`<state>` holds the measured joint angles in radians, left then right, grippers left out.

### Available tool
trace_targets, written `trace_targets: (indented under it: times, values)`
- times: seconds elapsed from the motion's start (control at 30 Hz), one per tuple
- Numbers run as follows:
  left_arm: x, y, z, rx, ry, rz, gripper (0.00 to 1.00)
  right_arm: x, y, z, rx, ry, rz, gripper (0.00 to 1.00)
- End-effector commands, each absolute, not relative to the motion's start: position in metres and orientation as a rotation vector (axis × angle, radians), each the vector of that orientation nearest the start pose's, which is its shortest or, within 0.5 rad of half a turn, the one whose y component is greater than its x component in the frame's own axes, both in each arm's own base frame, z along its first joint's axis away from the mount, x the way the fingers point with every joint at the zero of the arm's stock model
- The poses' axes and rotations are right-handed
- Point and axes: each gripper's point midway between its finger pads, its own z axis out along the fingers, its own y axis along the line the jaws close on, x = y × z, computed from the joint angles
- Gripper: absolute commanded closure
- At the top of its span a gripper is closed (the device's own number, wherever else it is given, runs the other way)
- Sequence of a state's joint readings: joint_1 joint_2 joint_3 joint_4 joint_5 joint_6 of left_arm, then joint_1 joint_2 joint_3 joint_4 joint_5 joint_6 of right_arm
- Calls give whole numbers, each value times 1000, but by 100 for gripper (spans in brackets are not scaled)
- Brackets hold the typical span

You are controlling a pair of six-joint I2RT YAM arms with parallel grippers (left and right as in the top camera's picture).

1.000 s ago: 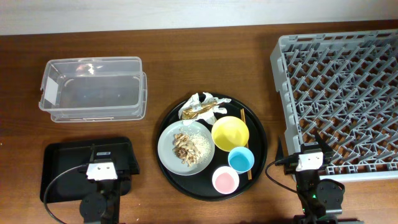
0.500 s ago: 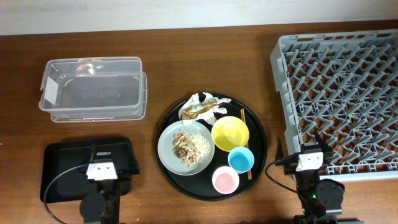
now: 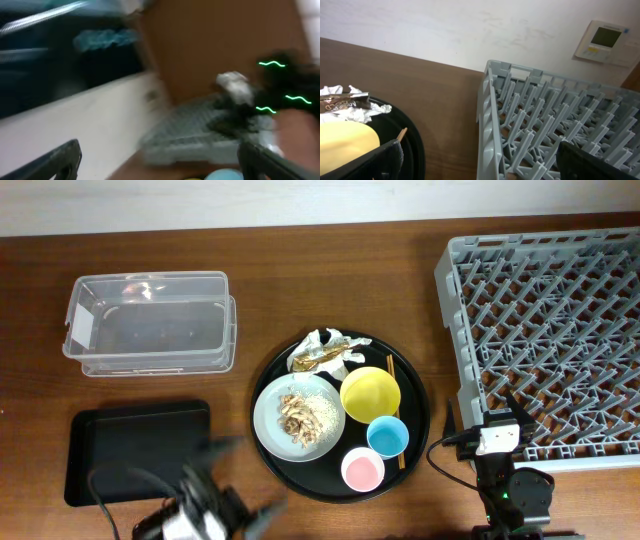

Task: Sort waste into correct bins and load items into the dishwasher rack
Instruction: 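Move the left gripper over the gold snack wrapper on the tray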

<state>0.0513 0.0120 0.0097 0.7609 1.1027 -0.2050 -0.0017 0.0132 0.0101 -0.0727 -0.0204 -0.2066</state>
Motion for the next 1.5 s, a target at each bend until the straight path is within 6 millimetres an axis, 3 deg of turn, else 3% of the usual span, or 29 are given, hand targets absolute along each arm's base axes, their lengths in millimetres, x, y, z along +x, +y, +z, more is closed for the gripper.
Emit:
trace_targets:
  times: [0.0,0.07,0.2,0.37,0.53,0.7,0.83,0.97,1.13,1.2,1.3,1.37,1.47]
  values:
    - [52,-168,262,1325,664,-590,0,246,3,155,-183,1644,-135,1]
    - [47,-167,275,1293,576,-510,1,246,3,155,-183,1645,-135,1]
    - [70,-162,281,1160,702,-601,1,246,3,155,-183,1644,-135,1]
    - [125,-145,280,848,961,-714,1,246,3,155,-184,1644,-135,1]
    - [188,-100,283,387,1194,-643,1,246,3,155,-183,1644,-135,1]
    - [173,-99,316,418,1066,-599,1,246,3,155,-183,1645,-135,1]
    - [167,-101,325,438,1042,-595,1,246,3,155,-183,1644,-135,1]
    - [194,-90,321,396,1258,-491,1,246,3,155,-184,1645,-135,1]
    - [228,-89,337,481,1602,-423,1,246,3,155,-183,1644,-135,1]
    - [238,-93,345,476,1768,-506,1,246,3,155,-183,1645,-135,2]
    - [238,-111,356,503,1941,-730,1,246,3,155,-183,1644,-135,1]
    - [249,-114,359,479,2001,-799,1,246,3,155,-183,1644,-135,1]
    - [263,-106,344,386,2155,-735,1,246,3,155,-184,1644,-135,1]
